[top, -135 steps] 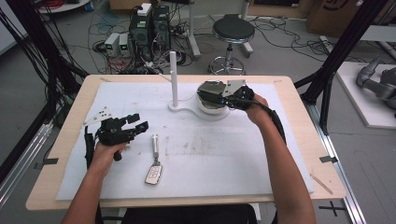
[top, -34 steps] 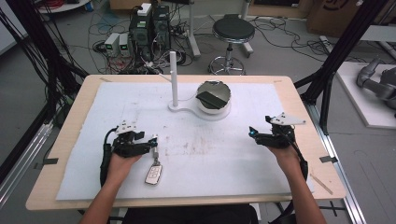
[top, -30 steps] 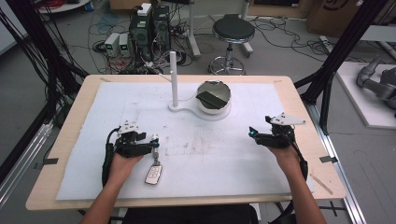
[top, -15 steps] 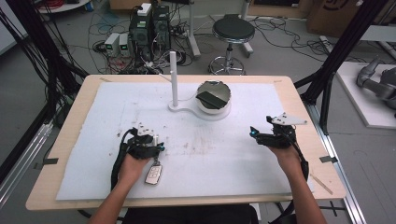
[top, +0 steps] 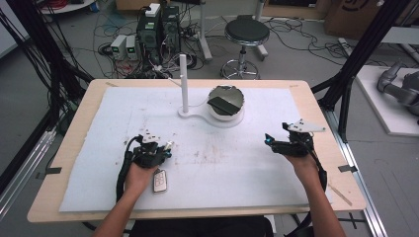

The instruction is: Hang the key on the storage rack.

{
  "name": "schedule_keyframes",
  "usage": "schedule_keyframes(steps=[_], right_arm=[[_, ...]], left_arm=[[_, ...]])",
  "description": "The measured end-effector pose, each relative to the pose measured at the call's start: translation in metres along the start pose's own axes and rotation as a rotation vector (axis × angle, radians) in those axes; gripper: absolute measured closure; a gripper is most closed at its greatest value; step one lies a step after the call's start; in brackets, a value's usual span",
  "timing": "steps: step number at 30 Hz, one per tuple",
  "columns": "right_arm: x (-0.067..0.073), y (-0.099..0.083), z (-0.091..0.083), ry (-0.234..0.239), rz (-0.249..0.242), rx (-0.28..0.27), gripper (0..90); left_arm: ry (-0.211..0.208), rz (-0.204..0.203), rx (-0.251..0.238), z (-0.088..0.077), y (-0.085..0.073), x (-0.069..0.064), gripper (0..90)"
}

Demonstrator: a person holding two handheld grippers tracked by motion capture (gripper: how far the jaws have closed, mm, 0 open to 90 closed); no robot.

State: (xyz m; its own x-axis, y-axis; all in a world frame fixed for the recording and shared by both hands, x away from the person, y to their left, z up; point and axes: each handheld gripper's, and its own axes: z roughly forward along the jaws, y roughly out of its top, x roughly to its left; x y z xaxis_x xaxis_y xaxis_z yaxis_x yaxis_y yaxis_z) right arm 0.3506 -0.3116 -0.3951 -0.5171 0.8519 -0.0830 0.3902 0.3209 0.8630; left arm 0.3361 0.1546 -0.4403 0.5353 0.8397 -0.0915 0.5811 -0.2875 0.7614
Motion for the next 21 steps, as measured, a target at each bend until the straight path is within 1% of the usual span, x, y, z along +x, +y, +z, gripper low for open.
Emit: schedule_keyframes(steps=[2,4,6,8,10,11,13,14,17,19,21], right_arm=[[-0.001,0.000,0.000,-0.003,-0.001,-0.003,20.9],[-0.001,0.000,0.000,-0.002,0.003,-0.002,20.9],[-0.001,0.000,0.000,0.000,0.000,-0.003,20.9],[0.000,0.001,0.000,0.002,0.000,-0.003,20.9],[0.000,0.002,0.000,0.003,-0.004,-0.005,20.9],[0.000,0.002,0.000,0.003,-0.001,-0.007,20.9],[0.001,0.003,0.000,0.003,0.002,-0.008,20.9],[0.000,0.003,-0.001,0.004,0.002,-0.008,20.9],[0.000,0.004,-0.001,0.003,0.002,-0.019,20.9],[0.000,0.005,-0.001,0.003,-0.001,-0.024,20.9],[0.000,0.005,-0.001,-0.001,-0.002,-0.026,20.9]], left_arm=[[-0.023,-0.006,-0.037,-0.003,0.002,0.002,74.0],[-0.054,-0.010,-0.085,-0.008,0.005,0.004,74.0],[-0.098,-0.010,-0.150,-0.014,0.010,0.007,74.0],[-0.127,-0.004,-0.195,-0.020,0.015,0.008,74.1],[-0.165,0.004,-0.250,-0.026,0.021,0.010,74.1],[-0.190,0.011,-0.278,-0.030,0.025,0.012,74.1],[-0.218,0.001,-0.312,-0.034,0.031,0.016,74.1],[-0.229,0.002,-0.329,-0.036,0.035,0.018,74.1],[-0.252,0.006,-0.353,-0.040,0.046,0.023,74.2],[-0.274,0.010,-0.385,-0.044,0.055,0.028,74.2],[-0.289,0.014,-0.405,-0.047,0.063,0.031,74.3]])
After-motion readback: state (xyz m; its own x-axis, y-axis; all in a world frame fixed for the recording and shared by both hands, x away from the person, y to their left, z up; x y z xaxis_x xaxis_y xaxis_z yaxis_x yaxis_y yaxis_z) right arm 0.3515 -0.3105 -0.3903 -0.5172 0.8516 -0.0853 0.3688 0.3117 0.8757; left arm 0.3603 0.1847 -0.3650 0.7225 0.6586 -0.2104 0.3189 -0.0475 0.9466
